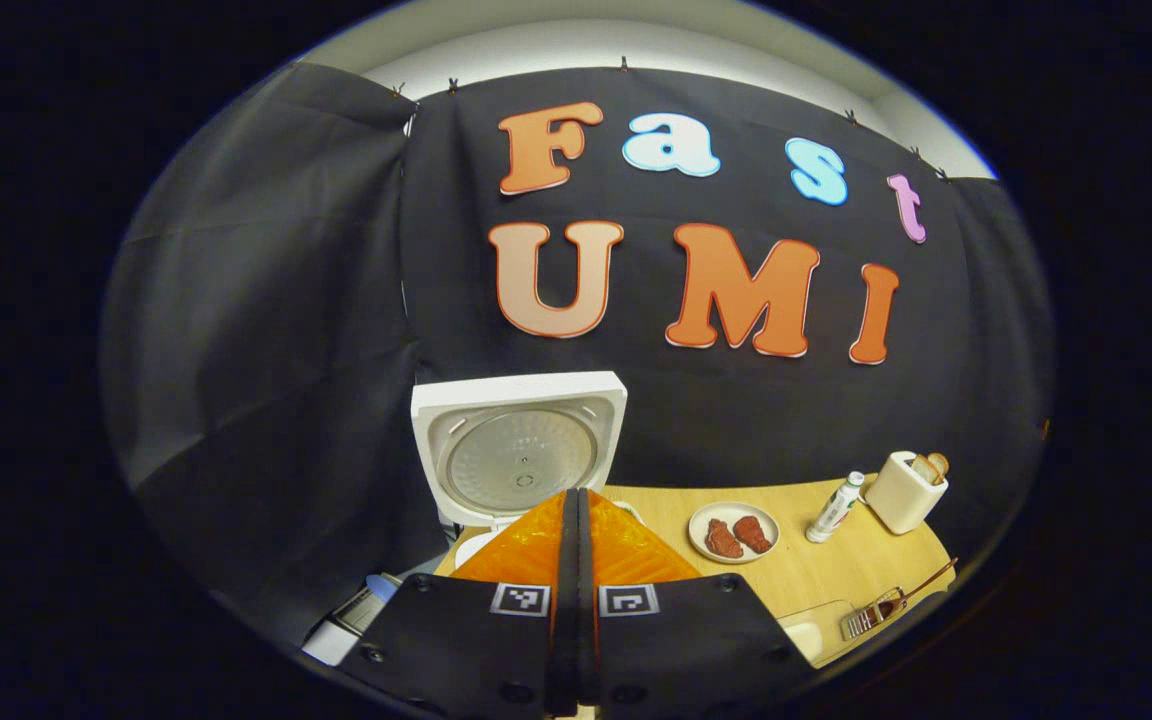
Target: Close the left gripper, press the button to open the rice cooker; take a wooden spoon from the chopstick holder with the right hand, scoop a spoonful of rice and pour it into the rice cooker, then put the wooden spoon back into the chopstick holder.
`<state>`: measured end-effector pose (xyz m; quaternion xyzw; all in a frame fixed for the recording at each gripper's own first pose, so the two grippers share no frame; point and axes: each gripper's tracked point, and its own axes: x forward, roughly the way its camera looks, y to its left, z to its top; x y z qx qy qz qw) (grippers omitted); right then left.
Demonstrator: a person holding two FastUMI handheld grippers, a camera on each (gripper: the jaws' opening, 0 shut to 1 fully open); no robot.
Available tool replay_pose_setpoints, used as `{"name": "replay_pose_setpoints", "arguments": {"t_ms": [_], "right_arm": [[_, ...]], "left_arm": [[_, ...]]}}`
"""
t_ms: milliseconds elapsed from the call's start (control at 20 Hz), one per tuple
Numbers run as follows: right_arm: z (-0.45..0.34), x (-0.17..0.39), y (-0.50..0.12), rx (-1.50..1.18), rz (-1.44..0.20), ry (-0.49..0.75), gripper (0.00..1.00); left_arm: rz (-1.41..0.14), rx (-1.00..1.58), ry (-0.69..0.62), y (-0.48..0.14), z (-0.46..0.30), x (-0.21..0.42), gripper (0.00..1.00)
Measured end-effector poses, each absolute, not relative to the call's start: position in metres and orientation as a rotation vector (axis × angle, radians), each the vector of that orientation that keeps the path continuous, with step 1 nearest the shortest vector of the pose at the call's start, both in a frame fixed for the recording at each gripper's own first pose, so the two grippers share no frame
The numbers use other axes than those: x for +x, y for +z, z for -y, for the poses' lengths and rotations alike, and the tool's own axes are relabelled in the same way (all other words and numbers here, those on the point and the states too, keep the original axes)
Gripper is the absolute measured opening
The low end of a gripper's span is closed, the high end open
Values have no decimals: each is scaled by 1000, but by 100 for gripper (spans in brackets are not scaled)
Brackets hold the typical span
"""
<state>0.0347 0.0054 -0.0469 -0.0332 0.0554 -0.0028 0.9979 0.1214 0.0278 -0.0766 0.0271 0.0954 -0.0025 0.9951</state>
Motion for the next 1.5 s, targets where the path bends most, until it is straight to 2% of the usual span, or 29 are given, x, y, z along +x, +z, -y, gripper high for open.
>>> {"name": "replay_pose_setpoints", "arguments": {"t_ms": [100, 150, 200, 250, 350, 400, 450, 550, 700, 750, 800, 850, 900, 1000, 1050, 1100, 1150, 1250, 1300, 1350, 1500], "right_arm": [[-7, 34, -46, -67, -109, -1, 96], [-8, 33, -47, -67, -110, 2, 100], [-9, 33, -49, -67, -113, 7, 100], [-10, 33, -50, -68, -117, 11, 96], [-11, 31, -53, -71, -122, 17, 96], [-12, 30, -53, -72, -123, 20, 100], [-12, 29, -52, -72, -121, 22, 100], [-13, 28, -53, -71, -114, 24, 100], [-13, 28, -53, -63, -112, 29, 100], [-13, 27, -53, -61, -113, 31, 96], [-13, 27, -54, -59, -113, 30, 100], [-12, 27, -55, -57, -114, 31, 100], [-12, 27, -57, -56, -119, 31, 96], [-13, 27, -62, -53, -128, 36, 96], [-12, 27, -64, -51, -130, 38, 96], [-12, 27, -66, -47, -129, 40, 100], [-11, 28, -69, -40, -131, 40, 96], [-7, 31, -79, -8, -137, 42, 96], [-8, 33, -86, 20, -141, 46, 100], [-8, 36, -95, 52, -149, 51, 96], [-13, 39, -130, 149, -192, 82, 96]], "left_arm": [[-115, 47, 7, -52, -31, 112, 4], [-86, 41, 6, -44, -29, 108, 4], [-64, 32, 1, -35, -26, 105, 5], [-47, 30, 5, -29, -26, 100, 5], [-38, 33, 6, -19, -27, 90, 5], [-37, 27, 14, -17, -28, 86, 8], [-37, 14, 16, -15, -28, 85, 5], [-28, -14, 11, -12, -26, 80, 7], [-24, -11, 13, -11, -30, 72, 34], [-20, -9, 8, -11, -29, 73, 32], [-20, -5, 4, -10, -27, 69, 39], [-17, -1, -13, -6, -23, 67, 39], [-15, 4, -28, -7, -18, 61, 59], [-12, 21, -30, -9, -17, 70, 100], [-7, 31, -21, -7, -19, 67, 100], [-3, 36, -19, -5, -19, 66, 100], [-1, 38, -25, -4, -15, 63, 100], [10, 34, -36, 1, -12, 61, 100], [14, 32, -37, 3, -11, 60, 100], [20, 32, -33, 4, -13, 58, 100], [39, 40, -10, 12, -18, 56, 100]]}}
